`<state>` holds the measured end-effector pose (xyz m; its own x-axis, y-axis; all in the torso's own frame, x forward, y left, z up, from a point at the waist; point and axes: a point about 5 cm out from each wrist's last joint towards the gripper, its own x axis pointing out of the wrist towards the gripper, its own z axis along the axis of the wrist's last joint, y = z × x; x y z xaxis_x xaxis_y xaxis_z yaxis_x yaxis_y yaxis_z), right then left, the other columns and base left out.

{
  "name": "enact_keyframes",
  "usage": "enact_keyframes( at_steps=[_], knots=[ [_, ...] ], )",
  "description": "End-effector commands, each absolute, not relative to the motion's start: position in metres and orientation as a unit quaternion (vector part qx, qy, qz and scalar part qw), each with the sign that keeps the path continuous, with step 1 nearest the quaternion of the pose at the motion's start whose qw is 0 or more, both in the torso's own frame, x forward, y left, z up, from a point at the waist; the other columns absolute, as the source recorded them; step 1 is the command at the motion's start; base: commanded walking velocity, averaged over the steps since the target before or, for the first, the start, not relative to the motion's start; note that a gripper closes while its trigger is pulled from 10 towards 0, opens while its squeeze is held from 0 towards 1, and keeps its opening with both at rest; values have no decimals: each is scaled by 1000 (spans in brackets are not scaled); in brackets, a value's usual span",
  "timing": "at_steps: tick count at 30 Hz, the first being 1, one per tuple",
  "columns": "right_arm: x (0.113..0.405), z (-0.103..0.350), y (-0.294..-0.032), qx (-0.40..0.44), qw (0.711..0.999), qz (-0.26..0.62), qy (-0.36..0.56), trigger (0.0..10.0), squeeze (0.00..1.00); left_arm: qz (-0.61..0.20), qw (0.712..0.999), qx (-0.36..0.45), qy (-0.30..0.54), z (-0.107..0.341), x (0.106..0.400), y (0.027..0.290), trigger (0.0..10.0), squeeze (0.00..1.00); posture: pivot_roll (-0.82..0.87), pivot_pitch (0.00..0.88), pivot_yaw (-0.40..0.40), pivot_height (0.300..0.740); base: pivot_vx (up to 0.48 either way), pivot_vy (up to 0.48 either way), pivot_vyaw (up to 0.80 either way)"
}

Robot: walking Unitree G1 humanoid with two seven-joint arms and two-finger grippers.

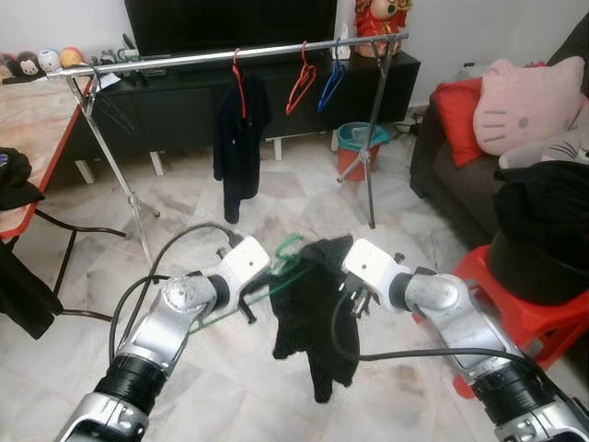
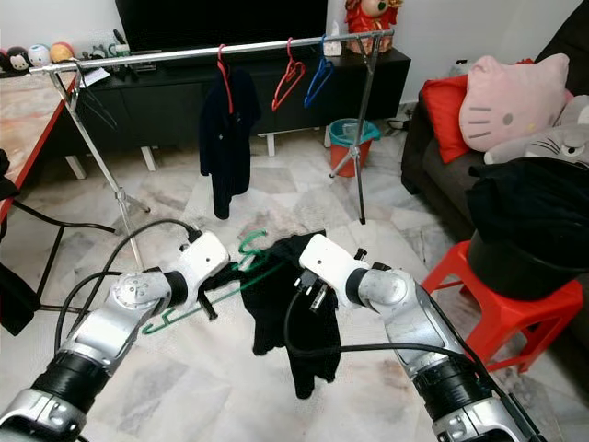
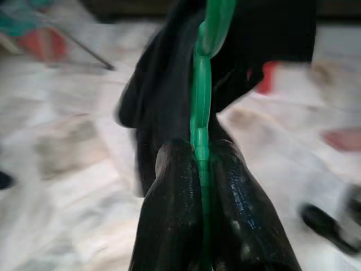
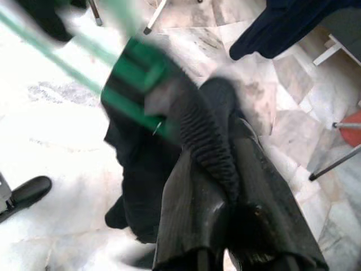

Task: Hang hanger

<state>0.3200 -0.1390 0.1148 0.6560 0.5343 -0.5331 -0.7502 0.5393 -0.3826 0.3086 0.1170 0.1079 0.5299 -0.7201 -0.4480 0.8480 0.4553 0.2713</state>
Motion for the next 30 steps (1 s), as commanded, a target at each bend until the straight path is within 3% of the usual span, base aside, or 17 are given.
enact_keyframes(
  at_steps=[1, 3, 5, 7, 8, 11, 12, 14, 15, 17, 18, 21, 23, 25, 27, 29, 30],
  knots=[
    [323, 120, -137, -306, 859, 372, 172, 10000, 0, -418, 864, 252, 123, 113, 319, 121, 10000, 0, 91, 0, -2, 740, 0, 0, 0],
    [324, 120, -138, -306, 862, 367, 172, 10000, 0, -295, 907, 281, 107, 119, 341, 137, 10000, 0, 94, 0, -2, 740, 0, 0, 0],
    [324, 119, -137, -307, 861, 367, 173, 10000, 0, -281, 915, 268, 112, 121, 344, 141, 10000, 0, 95, 0, -4, 740, 0, 0, 0],
    [324, 119, -136, -308, 860, 368, 174, 10000, 0, -328, 904, 250, 114, 123, 339, 135, 10000, 0, 95, 0, -4, 740, 0, 0, 0],
    [324, 119, -135, -308, 860, 369, 174, 10000, 0, -399, 876, 242, 119, 120, 327, 126, 10000, 0, 96, 0, -3, 740, 0, 0, 0],
    [325, 119, -134, -309, 859, 369, 173, 10000, 0, -486, 831, 237, 129, 114, 307, 115, 10000, 0, 93, 0, -1, 740, 0, 0, 0],
    [325, 119, -134, -309, 859, 369, 174, 10000, 0, -468, 840, 244, 127, 113, 311, 117, 10000, 0, 90, 0, -1, 740, 0, 0, 0],
    [325, 119, -134, -308, 860, 368, 174, 10000, 0, -351, 885, 279, 126, 113, 332, 131, 10000, 0, 92, 0, -3, 740, 0, 0, 0],
    [325, 118, -134, -308, 860, 368, 175, 10000, 0, -342, 889, 275, 130, 114, 335, 133, 10000, 0, 94, 0, -5, 740, 0, 0, 0],
    [325, 118, -134, -308, 860, 368, 175, 10000, 0, -371, 881, 261, 134, 115, 331, 132, 10000, 0, 93, 0, -5, 740, 0, 0, 0],
    [324, 118, -134, -309, 859, 369, 176, 10000, 0, -479, 836, 224, 146, 114, 310, 120, 10000, 0, 95, 0, -5, 740, 0, 0, 0],
    [324, 118, -134, -310, 859, 369, 175, 10000, 0, -459, 845, 240, 134, 116, 314, 123, 10000, 0, 92, 0, -1, 740, 0, 0, 0],
    [325, 119, -135, -311, 860, 365, 175, 10000, 0, -329, 897, 271, 119, 120, 339, 137, 10000, 0, 97, 0, -3, 740, 0, 0, 0],
    [325, 119, -135, -311, 860, 365, 175, 10000, 0, -302, 909, 259, 128, 121, 344, 141, 10000, 0, 95, 0, -2, 740, 0, 0, 0],
    [325, 119, -134, -312, 860, 365, 175, 10000, 0, -316, 906, 254, 124, 122, 343, 138, 10000, 0, 94, 0, -2, 740, 0, 0, 0],
    [324, 122, -133, -315, 858, 368, 171, 10000, 0, -398, 869, 259, 137, 116, 327, 125, 10000, 0, 95, 0, -2, 740, 0, 0, 0],
    [324, 123, -132, -315, 858, 369, 170, 10000, 0, -405, 867, 253, 140, 115, 325, 123, 10000, 0, 93, 0, -1, 740, 0, 0, 0]
  ],
)
